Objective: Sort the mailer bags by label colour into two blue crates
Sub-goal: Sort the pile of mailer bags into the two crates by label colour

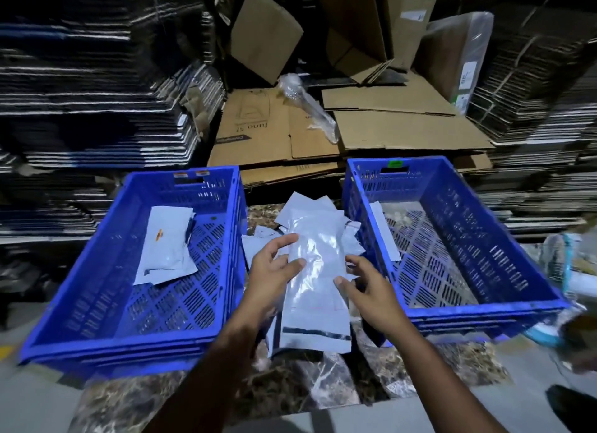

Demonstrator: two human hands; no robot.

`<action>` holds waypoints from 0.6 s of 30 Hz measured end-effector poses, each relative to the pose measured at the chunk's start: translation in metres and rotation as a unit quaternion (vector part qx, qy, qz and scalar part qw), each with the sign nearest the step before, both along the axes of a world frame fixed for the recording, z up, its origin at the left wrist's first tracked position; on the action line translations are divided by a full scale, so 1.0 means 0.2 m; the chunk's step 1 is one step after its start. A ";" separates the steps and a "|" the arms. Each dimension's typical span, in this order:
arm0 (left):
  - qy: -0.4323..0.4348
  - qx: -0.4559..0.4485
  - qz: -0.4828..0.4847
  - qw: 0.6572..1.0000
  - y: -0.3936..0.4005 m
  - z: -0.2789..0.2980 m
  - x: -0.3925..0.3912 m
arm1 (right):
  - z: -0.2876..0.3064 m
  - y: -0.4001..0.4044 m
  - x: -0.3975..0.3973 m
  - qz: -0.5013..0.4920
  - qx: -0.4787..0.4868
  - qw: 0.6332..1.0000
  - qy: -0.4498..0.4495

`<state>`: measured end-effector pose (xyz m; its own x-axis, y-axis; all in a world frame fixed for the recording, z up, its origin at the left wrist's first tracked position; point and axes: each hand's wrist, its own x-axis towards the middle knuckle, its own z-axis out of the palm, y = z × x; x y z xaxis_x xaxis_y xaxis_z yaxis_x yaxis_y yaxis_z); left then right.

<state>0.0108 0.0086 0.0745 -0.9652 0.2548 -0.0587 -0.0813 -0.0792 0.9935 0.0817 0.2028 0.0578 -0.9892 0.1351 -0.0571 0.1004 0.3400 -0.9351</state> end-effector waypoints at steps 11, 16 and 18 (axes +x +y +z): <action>-0.103 0.137 0.048 0.984 -0.16 0.05 0.14 | 0.15 -0.08 -0.10 0.039 -0.057 0.986 0.153; -0.028 0.107 -0.030 0.993 -0.15 0.10 0.23 | 0.18 -0.11 -0.09 0.008 -0.049 0.984 0.173; 0.017 0.087 0.002 0.996 -0.16 0.12 0.23 | 0.22 -0.13 -0.04 -0.014 -0.176 0.975 0.136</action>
<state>0.0561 -0.0230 0.0983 -0.9667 0.2552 0.0181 -0.0479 -0.2501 0.9670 0.0729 0.1769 0.1028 -0.9705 0.1812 0.1590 -0.1626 -0.0054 -0.9867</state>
